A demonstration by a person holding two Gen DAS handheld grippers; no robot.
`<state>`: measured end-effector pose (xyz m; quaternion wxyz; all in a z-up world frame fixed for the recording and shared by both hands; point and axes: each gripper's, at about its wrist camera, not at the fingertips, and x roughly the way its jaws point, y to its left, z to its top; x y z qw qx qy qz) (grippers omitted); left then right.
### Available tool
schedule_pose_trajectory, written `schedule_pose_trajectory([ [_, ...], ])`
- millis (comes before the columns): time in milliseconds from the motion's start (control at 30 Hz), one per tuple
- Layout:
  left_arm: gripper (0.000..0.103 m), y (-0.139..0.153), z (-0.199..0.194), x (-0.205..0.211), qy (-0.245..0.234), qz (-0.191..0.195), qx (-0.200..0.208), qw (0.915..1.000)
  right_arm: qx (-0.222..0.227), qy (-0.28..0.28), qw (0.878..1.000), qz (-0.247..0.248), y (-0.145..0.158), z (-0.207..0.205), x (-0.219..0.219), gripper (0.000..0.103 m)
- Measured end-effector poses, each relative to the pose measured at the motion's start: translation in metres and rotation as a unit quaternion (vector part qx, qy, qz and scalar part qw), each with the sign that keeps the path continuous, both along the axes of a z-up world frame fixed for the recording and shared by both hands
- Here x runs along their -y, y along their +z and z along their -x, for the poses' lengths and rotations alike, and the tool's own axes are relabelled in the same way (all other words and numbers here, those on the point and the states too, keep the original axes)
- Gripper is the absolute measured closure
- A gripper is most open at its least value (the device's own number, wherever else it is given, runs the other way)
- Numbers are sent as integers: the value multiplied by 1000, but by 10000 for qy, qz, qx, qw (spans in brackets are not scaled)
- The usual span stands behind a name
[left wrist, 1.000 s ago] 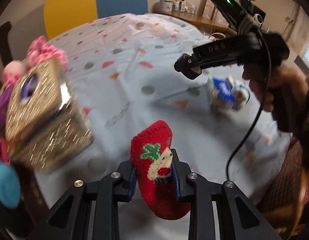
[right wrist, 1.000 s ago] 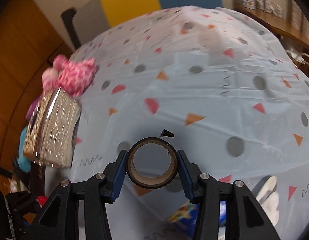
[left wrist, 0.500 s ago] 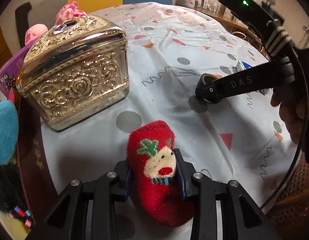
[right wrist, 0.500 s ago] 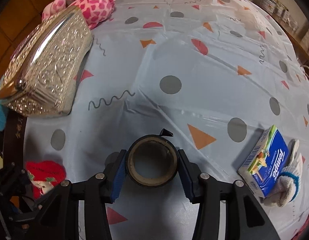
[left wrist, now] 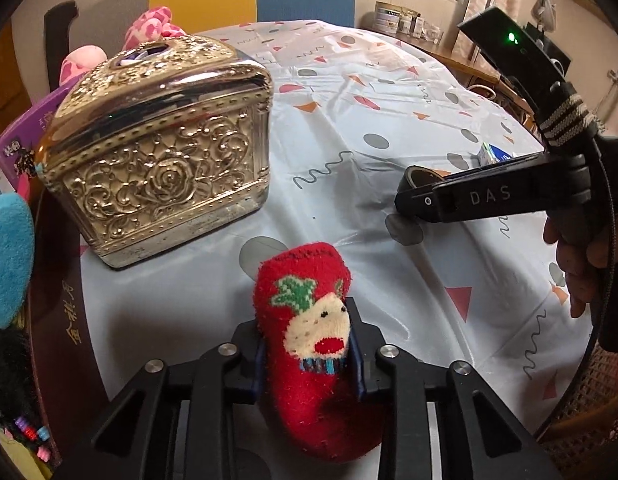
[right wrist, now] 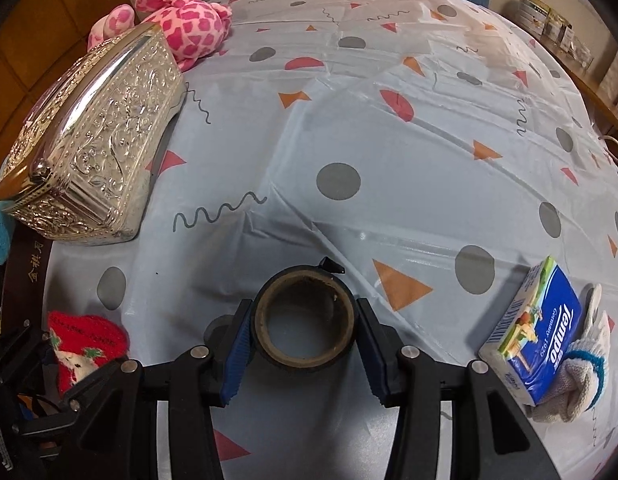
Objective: Organize soft objects
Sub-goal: 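Carry the red sock toward the gold tray with left while right holds the tape roll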
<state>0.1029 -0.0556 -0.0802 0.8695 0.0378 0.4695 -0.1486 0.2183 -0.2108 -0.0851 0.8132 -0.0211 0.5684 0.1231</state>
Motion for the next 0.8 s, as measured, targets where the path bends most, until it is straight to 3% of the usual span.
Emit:
schedule_pose_trajectory([
  [233,75,23,12,-16,207,118,155,9996,189,202,9995,165,-6,12,-13,53],
  [467,75,79,33,-41,344,314,696,9965,355,356,9980,386,-8,26,-26,53],
  [800,75,123,48,-113,1183,288,1169,9857,562,529,9956,524,-6,48,-40,53],
])
